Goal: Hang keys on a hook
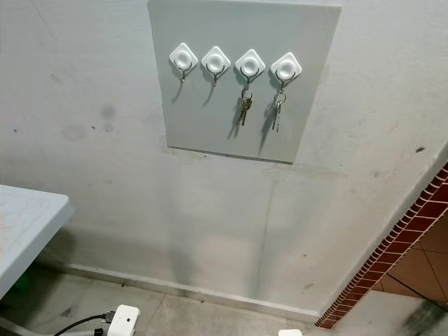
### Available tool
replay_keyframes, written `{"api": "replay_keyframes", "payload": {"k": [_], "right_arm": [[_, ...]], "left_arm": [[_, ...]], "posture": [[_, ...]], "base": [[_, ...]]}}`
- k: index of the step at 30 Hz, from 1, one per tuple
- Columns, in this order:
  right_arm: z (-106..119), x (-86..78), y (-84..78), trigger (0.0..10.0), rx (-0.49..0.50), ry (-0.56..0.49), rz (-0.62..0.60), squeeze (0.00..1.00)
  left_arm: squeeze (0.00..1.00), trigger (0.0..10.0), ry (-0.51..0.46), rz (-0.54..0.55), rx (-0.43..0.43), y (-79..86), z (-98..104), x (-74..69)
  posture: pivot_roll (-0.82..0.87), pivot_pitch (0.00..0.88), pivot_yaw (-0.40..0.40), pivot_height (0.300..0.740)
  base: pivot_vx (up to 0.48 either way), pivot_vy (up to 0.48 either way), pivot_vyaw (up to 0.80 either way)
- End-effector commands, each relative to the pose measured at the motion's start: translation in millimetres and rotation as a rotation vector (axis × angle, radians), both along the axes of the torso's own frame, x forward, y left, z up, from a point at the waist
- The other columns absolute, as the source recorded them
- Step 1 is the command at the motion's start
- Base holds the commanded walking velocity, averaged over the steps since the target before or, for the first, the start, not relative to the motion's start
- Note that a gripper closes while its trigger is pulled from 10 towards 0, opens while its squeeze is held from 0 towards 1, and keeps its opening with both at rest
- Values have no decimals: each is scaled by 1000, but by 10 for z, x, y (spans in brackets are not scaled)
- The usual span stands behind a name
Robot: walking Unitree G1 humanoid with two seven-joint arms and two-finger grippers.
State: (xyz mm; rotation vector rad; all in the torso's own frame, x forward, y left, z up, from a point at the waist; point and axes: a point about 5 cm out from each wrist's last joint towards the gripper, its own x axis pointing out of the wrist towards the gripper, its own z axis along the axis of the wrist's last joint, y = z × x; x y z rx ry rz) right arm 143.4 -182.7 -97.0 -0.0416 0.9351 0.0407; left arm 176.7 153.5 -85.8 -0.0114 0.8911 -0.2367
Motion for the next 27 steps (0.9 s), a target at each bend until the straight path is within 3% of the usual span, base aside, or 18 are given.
{"api": "replay_keyframes", "payload": {"k": [1,16,27], "right_arm": [[-9,-13,2,10000,-11,12,5,0],[-12,-30,-24,10000,-33,19,29,0],[-5,-10,-22,10000,-42,16,52,0]], "left_arm": [[0,10000,5,-2,13,5,-8,-14],[0,10000,20,-5,13,-19,-30,-56],[0,10000,22,-15,25,-24,-31,-53]], "posture": [[-59,0,-16,740],[-55,0,-20,740],[-55,0,-21,740]], "base": [[0,0,0],[0,0,0],[0,0,764]]}}
